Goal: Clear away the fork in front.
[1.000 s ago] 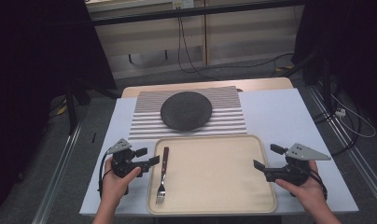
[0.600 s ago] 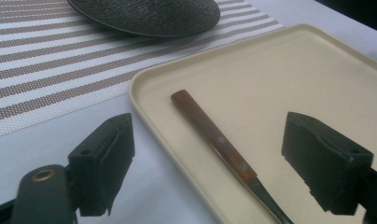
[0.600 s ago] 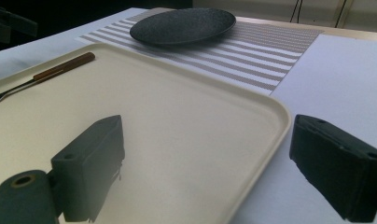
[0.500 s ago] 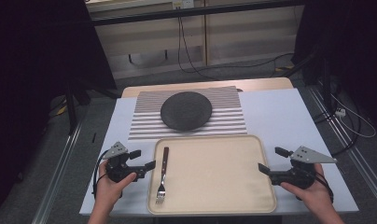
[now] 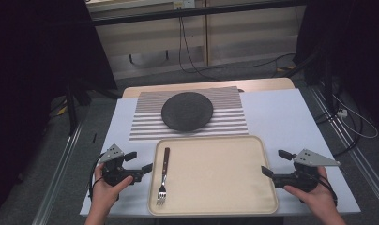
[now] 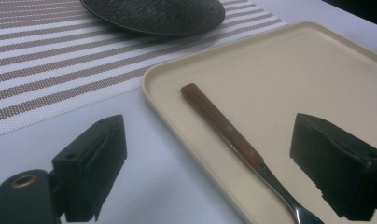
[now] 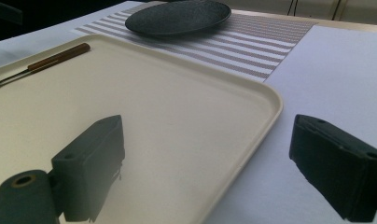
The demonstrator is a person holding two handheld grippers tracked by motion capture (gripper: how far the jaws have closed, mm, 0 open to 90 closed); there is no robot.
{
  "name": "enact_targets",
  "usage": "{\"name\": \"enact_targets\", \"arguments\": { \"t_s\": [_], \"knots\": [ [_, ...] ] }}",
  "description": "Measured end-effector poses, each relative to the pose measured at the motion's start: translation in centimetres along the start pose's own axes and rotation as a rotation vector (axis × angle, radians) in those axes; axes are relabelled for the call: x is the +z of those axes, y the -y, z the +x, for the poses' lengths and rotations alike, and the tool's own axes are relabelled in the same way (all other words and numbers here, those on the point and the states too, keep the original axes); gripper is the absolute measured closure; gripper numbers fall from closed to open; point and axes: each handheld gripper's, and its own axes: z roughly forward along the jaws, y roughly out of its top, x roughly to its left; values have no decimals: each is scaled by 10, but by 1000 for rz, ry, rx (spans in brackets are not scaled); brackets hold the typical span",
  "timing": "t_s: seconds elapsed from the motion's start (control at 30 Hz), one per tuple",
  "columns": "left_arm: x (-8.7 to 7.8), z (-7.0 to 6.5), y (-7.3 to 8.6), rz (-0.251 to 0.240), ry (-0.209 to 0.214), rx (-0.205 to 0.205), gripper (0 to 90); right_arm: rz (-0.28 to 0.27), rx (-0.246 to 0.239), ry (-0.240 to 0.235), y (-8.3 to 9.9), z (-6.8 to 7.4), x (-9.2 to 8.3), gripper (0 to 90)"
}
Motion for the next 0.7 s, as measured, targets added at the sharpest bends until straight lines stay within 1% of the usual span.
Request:
{"name": "enact_targets", "arguments": {
  "t_s": [0.07,0.2,0.3,0.5,0.6,0.7],
  "knots": [
    [-1,1,2,1,6,4,107,1,2,0,0,0,0,104],
    [-3,2,4,3,-2,11,100,7,-4,3,2,0,-1,104],
    [-4,3,6,-6,-4,8,97,12,-9,3,4,0,-2,104],
    [-7,6,8,-3,-13,9,90,8,-2,6,5,-2,-3,104],
    [-7,5,9,-8,-11,10,87,14,-9,8,6,-2,-3,104],
    [-6,5,10,0,-8,15,82,18,-17,9,7,-3,-4,104]
  ]
}}
